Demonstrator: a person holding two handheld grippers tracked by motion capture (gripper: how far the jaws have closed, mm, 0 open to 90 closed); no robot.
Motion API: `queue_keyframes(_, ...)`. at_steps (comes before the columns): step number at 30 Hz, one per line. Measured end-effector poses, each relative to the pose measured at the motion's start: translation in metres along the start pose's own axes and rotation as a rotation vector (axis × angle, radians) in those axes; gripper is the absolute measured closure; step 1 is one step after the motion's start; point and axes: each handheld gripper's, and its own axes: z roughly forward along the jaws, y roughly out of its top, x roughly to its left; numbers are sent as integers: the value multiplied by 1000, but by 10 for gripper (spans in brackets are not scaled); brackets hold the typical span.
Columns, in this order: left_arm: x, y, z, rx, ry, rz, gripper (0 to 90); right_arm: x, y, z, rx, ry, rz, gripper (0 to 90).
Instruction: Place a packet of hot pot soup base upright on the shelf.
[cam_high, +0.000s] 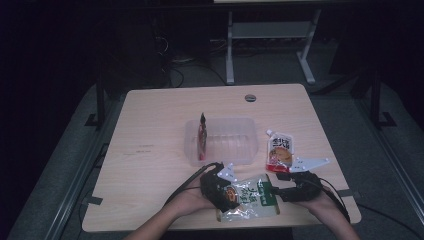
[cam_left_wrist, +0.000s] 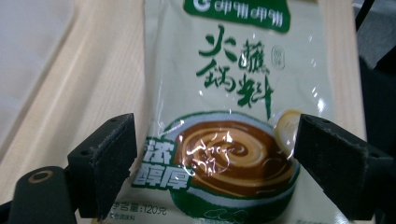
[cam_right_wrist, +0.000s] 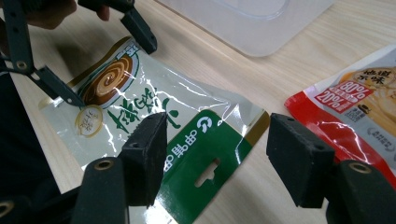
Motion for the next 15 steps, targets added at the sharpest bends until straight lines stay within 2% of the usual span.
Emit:
queue_keyframes(11,-1,-5,4,-4,-4,2,127,-3,0,3,13,-1,1,373)
queue_keyframes(15,-2,-5,4,-2,12,20,132,-4,0,5,16,0,1,373)
